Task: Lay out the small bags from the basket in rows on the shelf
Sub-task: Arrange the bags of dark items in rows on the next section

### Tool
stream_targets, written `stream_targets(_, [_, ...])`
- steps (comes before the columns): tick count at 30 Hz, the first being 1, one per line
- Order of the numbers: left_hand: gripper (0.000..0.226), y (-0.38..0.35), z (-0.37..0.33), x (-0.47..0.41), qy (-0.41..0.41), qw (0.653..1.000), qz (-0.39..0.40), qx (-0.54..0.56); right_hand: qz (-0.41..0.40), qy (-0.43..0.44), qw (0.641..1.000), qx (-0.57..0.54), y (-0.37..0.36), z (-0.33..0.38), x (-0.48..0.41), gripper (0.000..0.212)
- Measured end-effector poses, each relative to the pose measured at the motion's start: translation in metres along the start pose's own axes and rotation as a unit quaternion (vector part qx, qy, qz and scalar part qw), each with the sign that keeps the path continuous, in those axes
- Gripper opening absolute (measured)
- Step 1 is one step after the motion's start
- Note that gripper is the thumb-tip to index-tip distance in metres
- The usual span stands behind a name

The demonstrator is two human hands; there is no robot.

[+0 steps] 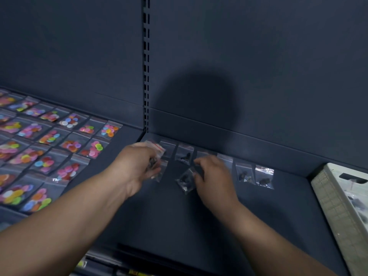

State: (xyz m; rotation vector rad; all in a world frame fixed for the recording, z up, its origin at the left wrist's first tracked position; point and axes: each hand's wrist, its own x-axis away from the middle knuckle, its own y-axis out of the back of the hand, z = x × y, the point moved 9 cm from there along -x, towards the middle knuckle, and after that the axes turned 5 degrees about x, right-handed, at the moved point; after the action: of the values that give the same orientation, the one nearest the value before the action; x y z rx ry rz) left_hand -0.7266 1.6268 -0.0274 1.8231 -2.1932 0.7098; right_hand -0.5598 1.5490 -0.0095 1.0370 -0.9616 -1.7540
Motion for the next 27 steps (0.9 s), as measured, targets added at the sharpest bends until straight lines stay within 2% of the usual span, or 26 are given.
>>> stream_targets(2, [0.023, 0.002, -0.003, -0.001, -0.01, 1.0, -0.001, -0.001, 0.018, 0.036, 0.999, 0.008, -0.009, 0.011, 0.011, 0.018])
stream_targets(6, [0.018, 0.0, -0.002, -0.001, -0.008, 1.0, 0.008, 0.02, 0.108, 0.08, 0.991, 0.025, -0.039, 0.02, 0.025, 0.034])
stream_targets(13, [0.019, 0.002, -0.001, -0.003, 0.007, 0.999, 0.012, 0.038, 0.172, 0.168, 0.97, 0.034, -0.053, 0.024, 0.029, 0.049])
stream_targets(20, [0.016, -0.002, 0.002, -0.003, 0.014, 1.0, 0.019, 0.01, 0.203, 0.207, 0.956, 0.049, -0.062, 0.019, 0.025, 0.051])
stream_targets(27, [0.015, -0.008, 0.005, -0.002, 0.02, 1.0, 0.018, 0.0, 0.191, 0.213, 0.958, 0.02, -0.056, 0.023, 0.02, 0.048])
